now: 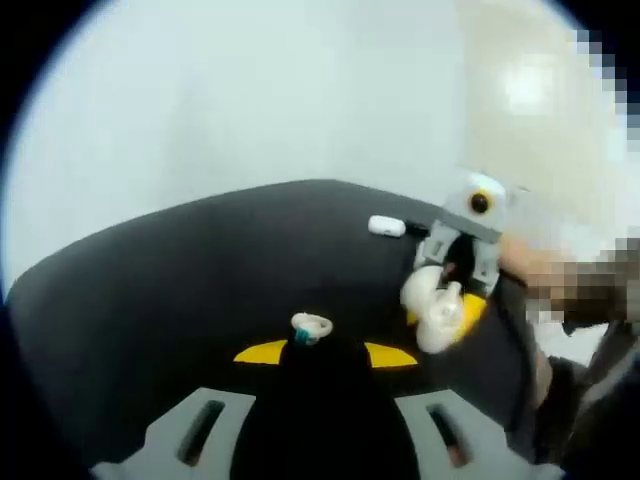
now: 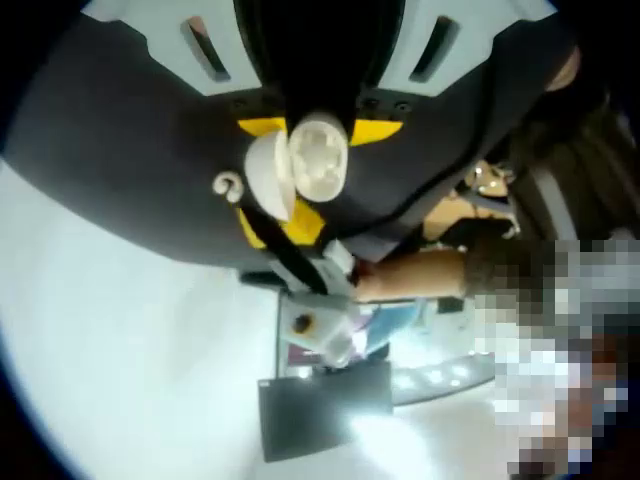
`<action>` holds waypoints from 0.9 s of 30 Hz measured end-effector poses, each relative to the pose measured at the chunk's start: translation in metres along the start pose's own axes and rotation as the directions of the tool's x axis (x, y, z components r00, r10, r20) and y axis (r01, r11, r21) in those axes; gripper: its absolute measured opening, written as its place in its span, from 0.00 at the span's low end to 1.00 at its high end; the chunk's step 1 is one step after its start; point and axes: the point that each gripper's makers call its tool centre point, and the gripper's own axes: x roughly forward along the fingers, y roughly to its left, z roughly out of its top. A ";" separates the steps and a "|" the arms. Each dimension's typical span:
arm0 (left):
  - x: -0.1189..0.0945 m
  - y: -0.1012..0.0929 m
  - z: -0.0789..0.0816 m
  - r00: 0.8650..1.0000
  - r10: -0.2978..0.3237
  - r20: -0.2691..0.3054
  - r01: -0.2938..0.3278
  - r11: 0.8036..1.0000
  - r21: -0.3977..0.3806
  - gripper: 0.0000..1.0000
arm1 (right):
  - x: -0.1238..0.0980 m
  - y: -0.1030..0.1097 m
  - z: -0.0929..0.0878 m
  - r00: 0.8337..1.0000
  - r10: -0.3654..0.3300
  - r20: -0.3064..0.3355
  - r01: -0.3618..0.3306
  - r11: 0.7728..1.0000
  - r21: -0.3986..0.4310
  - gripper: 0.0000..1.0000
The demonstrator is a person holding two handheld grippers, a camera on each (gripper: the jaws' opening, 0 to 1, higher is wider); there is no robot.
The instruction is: Pick up three earphones and place each one into its charging case using tactile feedback, ensure that each earphone is properly inserted and securely positioned inside the case.
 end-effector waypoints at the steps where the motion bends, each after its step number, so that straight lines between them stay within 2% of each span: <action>1: -0.004 -0.019 0.003 0.993 -0.113 0.034 0.112 0.993 0.034 0.25 | 0.000 0.000 0.000 1.000 0.000 0.000 0.000 1.000 0.000 0.22; 2: -0.010 -0.033 0.004 0.980 -0.190 0.056 0.191 0.982 0.003 0.25 | 0.000 0.000 0.000 1.000 0.000 0.000 0.000 1.000 0.001 0.22; 3: -0.011 -0.038 0.004 0.974 -0.216 0.061 0.217 0.976 -0.009 0.26 | 0.000 0.000 0.000 1.000 0.000 -0.001 0.000 1.000 -0.001 0.22; 5: -0.007 -0.037 0.002 0.975 -0.213 0.064 0.215 0.977 -0.013 0.27 | 0.001 0.000 0.000 1.000 -0.001 -0.003 0.001 1.000 -0.005 0.22; 7: 0.001 -0.041 -0.003 0.972 -0.230 0.042 0.231 0.973 -0.006 0.28 | 0.000 0.005 0.002 1.000 0.018 -0.003 -0.018 1.000 -0.016 0.22; 9: 0.006 -0.052 -0.009 0.960 -0.280 0.011 0.280 0.960 0.026 0.30 | 0.000 0.008 0.002 1.000 0.027 -0.002 -0.027 0.999 -0.031 0.22; 11: 0.012 -0.066 -0.009 0.944 -0.331 0.010 0.331 0.944 0.008 0.32 | 0.001 0.008 0.002 1.000 0.025 -0.005 -0.025 0.999 -0.032 0.22; 13: 0.019 -0.069 -0.009 0.944 -0.330 0.002 0.330 0.944 0.008 0.32 | 0.001 0.009 0.002 1.000 0.029 -0.007 -0.029 0.999 -0.031 0.22; 15: 0.025 -0.068 -0.009 0.950 -0.313 -0.007 0.313 0.949 0.045 0.32 | 0.003 0.014 0.003 0.999 0.041 -0.009 -0.042 0.998 -0.053 0.22; 18: 0.032 -0.071 -0.009 0.950 -0.312 0.002 0.311 0.949 0.055 0.29 | 0.004 0.015 0.003 0.999 0.045 -0.008 -0.045 0.997 -0.068 0.22; 19: 0.033 -0.072 -0.010 0.950 -0.313 0.010 0.312 0.949 0.051 0.26 | 0.004 0.015 0.003 0.999 0.043 -0.007 -0.043 0.997 -0.067 0.22; 20: 0.034 -0.073 -0.013 0.949 -0.314 0.005 0.314 0.948 0.042 0.25 | 0.004 0.014 0.003 0.999 0.040 -0.006 -0.041 0.997 -0.069 0.22; 22: 0.034 -0.075 -0.013 0.953 -0.302 0.007 0.300 0.951 0.077 0.25 | 0.004 0.014 0.003 0.999 0.037 -0.007 -0.037 0.997 -0.065 0.22; 27: 0.032 -0.075 -0.013 0.952 -0.305 0.007 0.304 0.950 0.067 0.24 | 0.003 0.015 0.005 0.999 0.034 -0.003 -0.034 0.998 -0.060 0.22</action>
